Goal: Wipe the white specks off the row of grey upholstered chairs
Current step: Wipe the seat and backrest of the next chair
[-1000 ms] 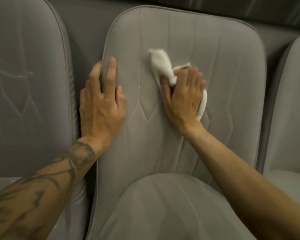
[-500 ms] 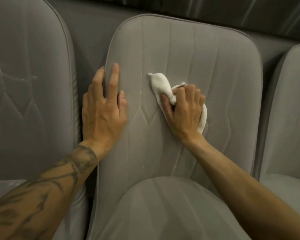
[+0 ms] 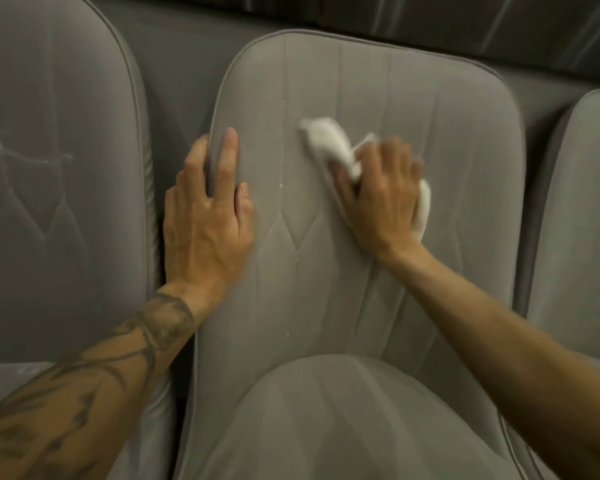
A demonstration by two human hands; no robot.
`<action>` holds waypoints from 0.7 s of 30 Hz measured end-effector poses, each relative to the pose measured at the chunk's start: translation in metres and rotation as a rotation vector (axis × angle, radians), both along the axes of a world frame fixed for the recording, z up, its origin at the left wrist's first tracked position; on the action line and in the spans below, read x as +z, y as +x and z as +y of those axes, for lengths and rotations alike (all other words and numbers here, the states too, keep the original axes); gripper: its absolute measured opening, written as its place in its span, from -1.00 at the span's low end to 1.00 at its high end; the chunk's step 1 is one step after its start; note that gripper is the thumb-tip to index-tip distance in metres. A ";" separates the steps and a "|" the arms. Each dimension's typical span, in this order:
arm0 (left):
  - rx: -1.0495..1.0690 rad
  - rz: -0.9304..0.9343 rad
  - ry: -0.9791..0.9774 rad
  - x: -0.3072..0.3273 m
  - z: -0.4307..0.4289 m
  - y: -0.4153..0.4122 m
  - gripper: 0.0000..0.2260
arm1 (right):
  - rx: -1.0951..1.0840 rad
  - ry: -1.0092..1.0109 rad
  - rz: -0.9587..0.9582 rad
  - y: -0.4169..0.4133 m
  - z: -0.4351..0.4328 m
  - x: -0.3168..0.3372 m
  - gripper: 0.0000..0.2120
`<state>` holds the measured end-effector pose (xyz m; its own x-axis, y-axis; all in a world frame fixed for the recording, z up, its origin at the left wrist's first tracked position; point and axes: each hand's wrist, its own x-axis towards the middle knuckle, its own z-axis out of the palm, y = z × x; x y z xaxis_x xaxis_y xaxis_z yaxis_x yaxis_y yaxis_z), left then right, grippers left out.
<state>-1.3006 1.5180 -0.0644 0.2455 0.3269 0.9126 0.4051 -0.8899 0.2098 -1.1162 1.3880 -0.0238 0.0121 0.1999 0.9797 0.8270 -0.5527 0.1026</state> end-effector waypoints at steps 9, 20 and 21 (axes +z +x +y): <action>0.028 -0.015 0.013 -0.002 0.005 0.004 -0.50 | 0.085 0.051 0.069 -0.021 0.024 -0.015 -0.64; 0.026 0.002 0.006 0.001 0.000 0.004 -0.49 | 0.007 0.234 0.066 -0.017 0.046 0.026 -0.67; 0.026 0.001 0.011 0.001 0.001 0.004 -0.50 | 0.054 0.195 0.069 -0.024 0.044 0.004 -0.71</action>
